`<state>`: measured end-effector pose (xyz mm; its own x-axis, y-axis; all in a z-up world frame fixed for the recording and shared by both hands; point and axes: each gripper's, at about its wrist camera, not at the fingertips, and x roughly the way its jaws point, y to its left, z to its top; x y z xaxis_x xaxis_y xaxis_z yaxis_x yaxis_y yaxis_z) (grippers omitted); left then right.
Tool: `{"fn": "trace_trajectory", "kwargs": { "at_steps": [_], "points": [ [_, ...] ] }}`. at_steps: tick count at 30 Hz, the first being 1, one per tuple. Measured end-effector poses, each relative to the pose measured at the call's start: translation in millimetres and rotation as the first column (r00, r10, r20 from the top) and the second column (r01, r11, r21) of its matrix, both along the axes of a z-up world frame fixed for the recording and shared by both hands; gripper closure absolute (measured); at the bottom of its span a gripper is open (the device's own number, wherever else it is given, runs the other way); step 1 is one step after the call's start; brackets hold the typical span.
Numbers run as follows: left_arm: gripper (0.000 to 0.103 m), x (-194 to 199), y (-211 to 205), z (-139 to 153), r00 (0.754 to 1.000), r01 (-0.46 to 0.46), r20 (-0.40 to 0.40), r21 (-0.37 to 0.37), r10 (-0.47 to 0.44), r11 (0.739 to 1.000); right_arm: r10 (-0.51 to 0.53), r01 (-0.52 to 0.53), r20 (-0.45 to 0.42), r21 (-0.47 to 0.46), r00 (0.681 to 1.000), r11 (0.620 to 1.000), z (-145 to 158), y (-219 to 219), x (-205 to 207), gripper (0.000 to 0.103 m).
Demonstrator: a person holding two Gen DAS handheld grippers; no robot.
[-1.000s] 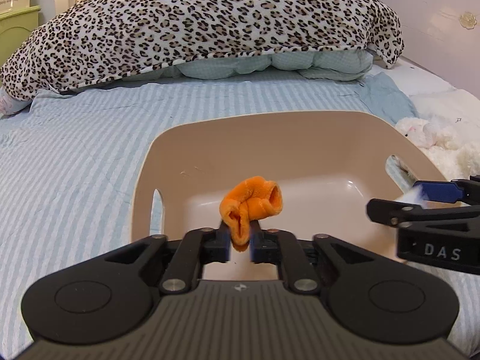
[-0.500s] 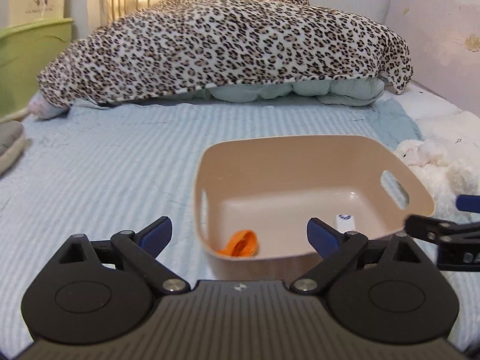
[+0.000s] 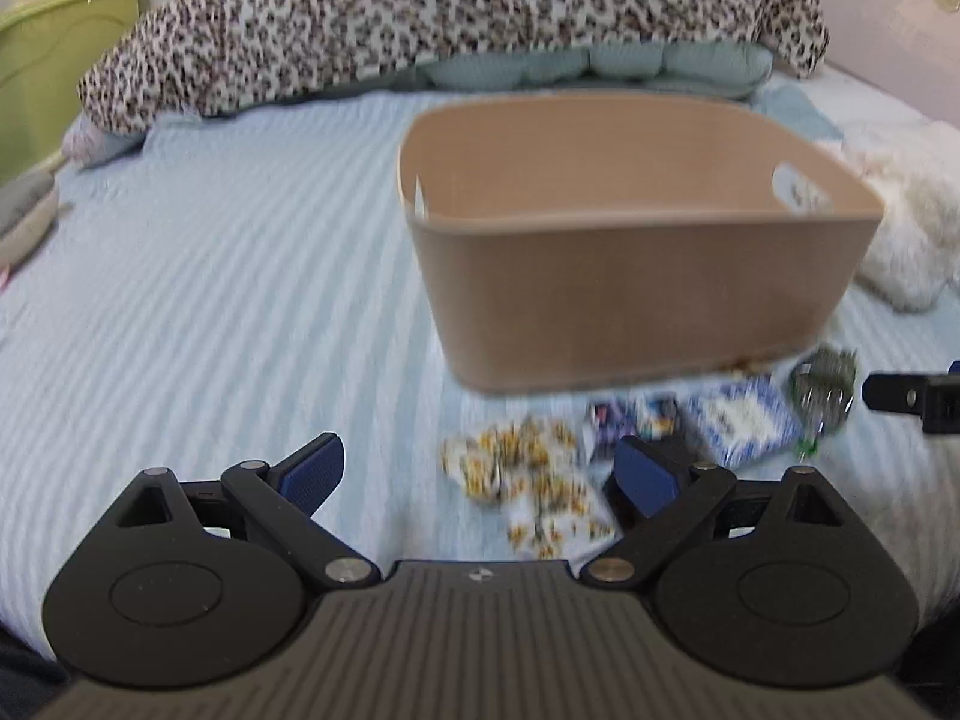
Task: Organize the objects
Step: 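Grasp the floral scrunchie with the left gripper while the right grasps the green tea bag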
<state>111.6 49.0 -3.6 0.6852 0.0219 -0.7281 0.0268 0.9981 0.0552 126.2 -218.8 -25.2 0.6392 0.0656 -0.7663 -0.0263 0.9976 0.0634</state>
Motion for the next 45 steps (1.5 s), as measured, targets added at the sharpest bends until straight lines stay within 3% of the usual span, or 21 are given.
{"fn": "trace_trajectory", "kwargs": {
  "at_steps": [4, 8, 14, 22, 23, 24, 27, 31, 40, 45],
  "points": [
    [0.006, 2.8, 0.0, -12.4, 0.999, 0.020, -0.034, -0.014, -0.021, 1.000, -0.018, 0.018, -0.008, -0.045, 1.000, 0.999, -20.6, -0.9, 4.4, 0.000],
    [0.006, 10.1, -0.8, -24.0, 0.998, 0.020, -0.055, 0.002, -0.020, 1.000, -0.011, 0.011, -0.041, 0.005, 0.999, 1.000, -36.0, -0.8, 16.3, 0.000],
    [0.006, 22.1, 10.7, -41.8, 0.994, -0.001, -0.108, -0.047, -0.004, 0.999, 0.020, -0.020, -0.045, -0.003, 0.999, 1.000, -48.1, 12.8, 30.6, 0.000],
    [0.008, 31.8, 14.8, -53.3, 0.996, -0.006, -0.091, -0.109, -0.004, 0.994, -0.010, 0.012, -0.039, 0.042, 0.999, 0.999, -57.7, 10.6, 40.3, 0.001],
    [0.012, 33.8, 12.7, -52.2, 0.996, 0.002, -0.085, -0.107, -0.012, 0.994, -0.014, 0.016, -0.041, 0.046, 0.999, 0.999, -58.7, 9.7, 41.1, 0.004],
    [0.014, 33.9, 11.7, -52.0, 0.997, 0.013, -0.079, -0.105, -0.021, 0.994, -0.019, 0.021, -0.038, 0.045, 0.999, 0.999, -58.8, 9.3, 41.2, 0.015],
    [0.029, 32.8, 10.7, -49.3, 0.996, 0.032, -0.073, -0.122, -0.041, 0.992, -0.010, 0.011, -0.047, 0.009, 0.999, 1.000, -60.9, 12.0, 41.8, 0.026],
    [0.064, 31.9, 12.5, -44.9, 0.997, 0.038, -0.064, -0.139, -0.047, 0.990, 0.005, -0.004, -0.035, 0.014, 0.999, 1.000, -57.0, 13.7, 39.6, 0.049],
    [0.090, 26.4, 7.1, -38.7, 0.995, 0.079, -0.045, -0.111, -0.084, 0.991, -0.014, 0.016, -0.026, 0.057, 1.000, 0.998, -49.3, 5.3, 28.9, 0.052],
    [0.090, 19.5, 7.6, -26.1, 0.997, 0.072, -0.031, -0.100, -0.076, 0.992, -0.017, 0.018, -0.007, 0.074, 1.000, 0.997, -39.1, 3.6, 20.7, 0.053]
  ]
}}
